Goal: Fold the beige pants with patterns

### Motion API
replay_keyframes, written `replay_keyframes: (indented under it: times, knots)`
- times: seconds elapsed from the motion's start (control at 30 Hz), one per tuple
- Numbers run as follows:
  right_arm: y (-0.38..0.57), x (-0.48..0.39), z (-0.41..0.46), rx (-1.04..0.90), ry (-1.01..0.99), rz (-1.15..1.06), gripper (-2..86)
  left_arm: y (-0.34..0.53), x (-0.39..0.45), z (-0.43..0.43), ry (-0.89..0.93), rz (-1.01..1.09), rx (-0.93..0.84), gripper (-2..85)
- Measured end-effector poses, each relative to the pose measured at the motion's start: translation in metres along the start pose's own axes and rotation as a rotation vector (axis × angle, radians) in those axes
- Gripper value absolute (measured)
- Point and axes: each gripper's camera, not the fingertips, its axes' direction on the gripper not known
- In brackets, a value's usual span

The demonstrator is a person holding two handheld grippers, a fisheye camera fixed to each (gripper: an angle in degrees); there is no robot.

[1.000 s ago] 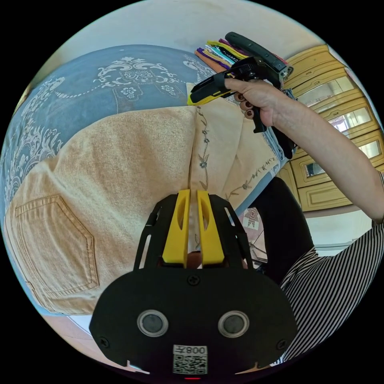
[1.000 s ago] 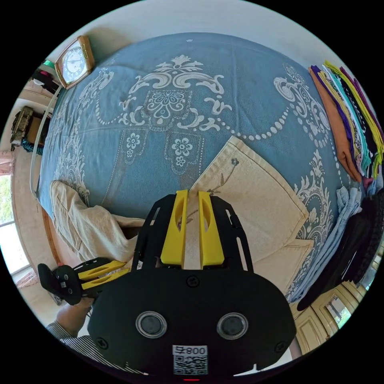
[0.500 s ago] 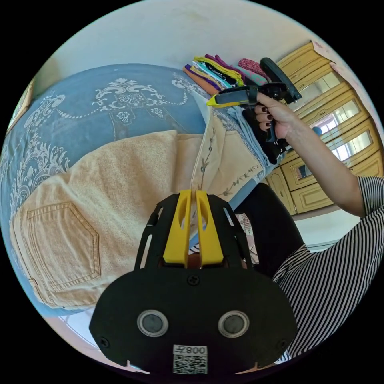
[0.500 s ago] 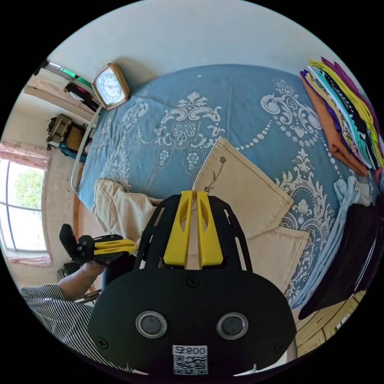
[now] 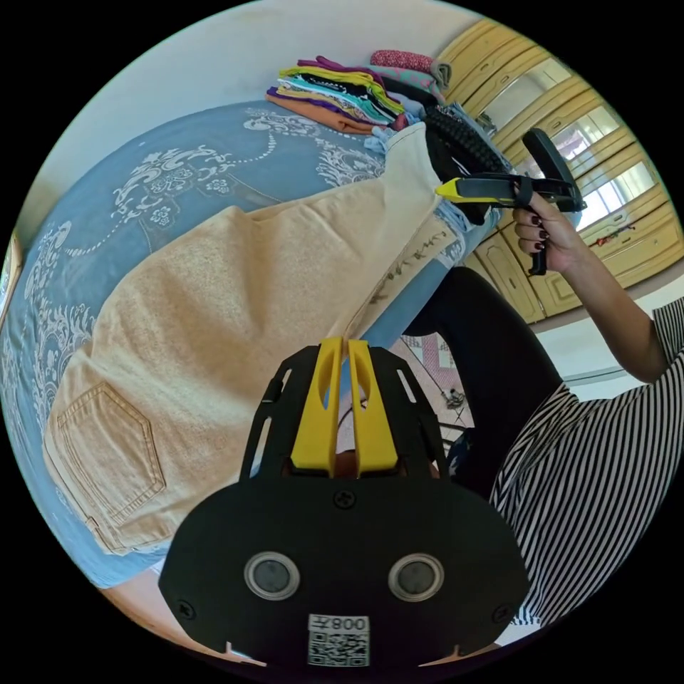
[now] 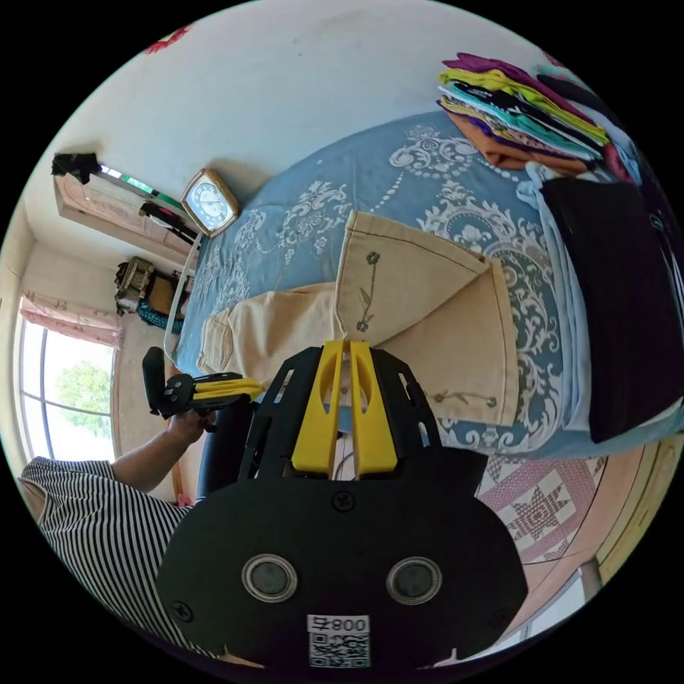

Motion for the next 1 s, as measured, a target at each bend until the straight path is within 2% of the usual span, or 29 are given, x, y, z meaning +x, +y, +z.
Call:
replay_keyframes:
  times: [0.33, 0.67, 0.87, 1.0]
  knots:
    - [0.066, 0.065, -0.031, -0.053, -0.063, 0.189, 1.4, -0.038, 0.011, 0.090, -0.040, 0.024, -0.108, 1.7]
    - [0.088, 0.100, -0.058, -0.106, -0.002, 0.200, 1.3, -0.071, 0.010, 0.148, -0.011, 0.026, -0.135, 2.1]
    - [0.101, 0.127, -0.083, -0.099, -0.068, 0.220, 1.6, -0.097, 0.014, 0.158, 0.088, 0.015, -0.016, 2.0]
    - [0.111, 0.147, -0.101, -0.086, -0.127, 0.241, 2.1, -0.146, 0.018, 0.179, 0.139, 0.051, 0.029, 3.1]
